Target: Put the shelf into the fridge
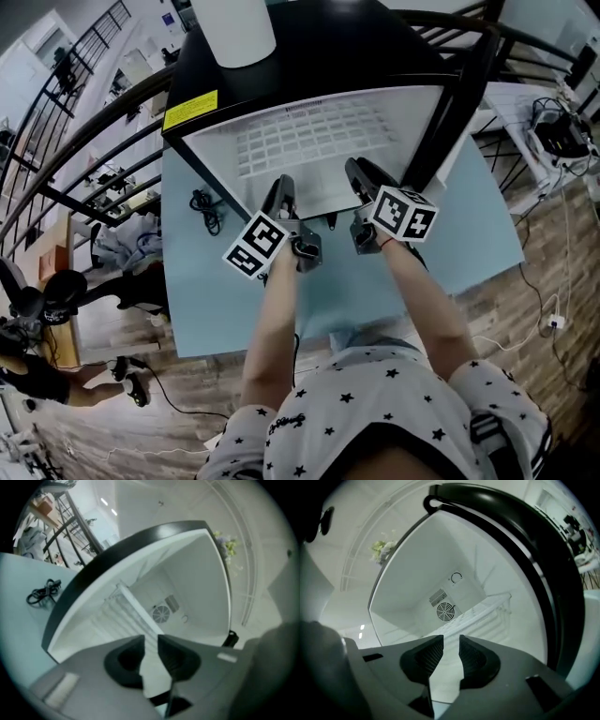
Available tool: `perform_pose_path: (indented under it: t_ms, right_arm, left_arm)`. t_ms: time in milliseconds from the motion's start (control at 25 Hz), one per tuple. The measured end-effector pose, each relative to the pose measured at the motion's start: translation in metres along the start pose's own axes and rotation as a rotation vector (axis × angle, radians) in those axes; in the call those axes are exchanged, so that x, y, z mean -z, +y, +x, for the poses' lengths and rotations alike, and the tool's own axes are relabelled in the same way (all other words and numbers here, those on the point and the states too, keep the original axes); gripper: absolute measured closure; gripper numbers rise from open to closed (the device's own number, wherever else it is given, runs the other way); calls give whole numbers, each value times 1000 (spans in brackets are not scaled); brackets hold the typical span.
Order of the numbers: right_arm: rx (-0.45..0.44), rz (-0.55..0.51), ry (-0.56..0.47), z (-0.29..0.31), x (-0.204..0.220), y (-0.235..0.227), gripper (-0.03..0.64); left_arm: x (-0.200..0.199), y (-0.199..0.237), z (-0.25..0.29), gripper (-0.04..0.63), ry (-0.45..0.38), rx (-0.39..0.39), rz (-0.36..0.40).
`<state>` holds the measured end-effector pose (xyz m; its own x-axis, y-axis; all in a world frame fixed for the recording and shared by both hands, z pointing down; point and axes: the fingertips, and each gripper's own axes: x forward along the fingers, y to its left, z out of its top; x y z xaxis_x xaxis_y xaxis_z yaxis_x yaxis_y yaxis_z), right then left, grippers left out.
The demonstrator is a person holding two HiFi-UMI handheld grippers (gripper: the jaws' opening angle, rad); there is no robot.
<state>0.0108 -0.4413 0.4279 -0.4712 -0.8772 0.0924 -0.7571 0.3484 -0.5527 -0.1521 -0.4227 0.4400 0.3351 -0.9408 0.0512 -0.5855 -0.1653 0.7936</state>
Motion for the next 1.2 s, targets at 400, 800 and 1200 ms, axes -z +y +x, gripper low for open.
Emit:
perform_pose_path:
  t_ms: [400, 800, 1200]
  right_arm:
    - [82, -491, 58, -89, 49, 47, 592]
    - [8, -637, 55, -184, 89, 100, 598]
    - [-31, -663, 46, -265, 123, 132, 598]
  left_arm:
    - [40, -16, -87, 591, 52, -65, 326]
    - [84, -45, -187, 591, 105, -62, 643]
    - [125, -59, -273, 591, 132, -52, 685]
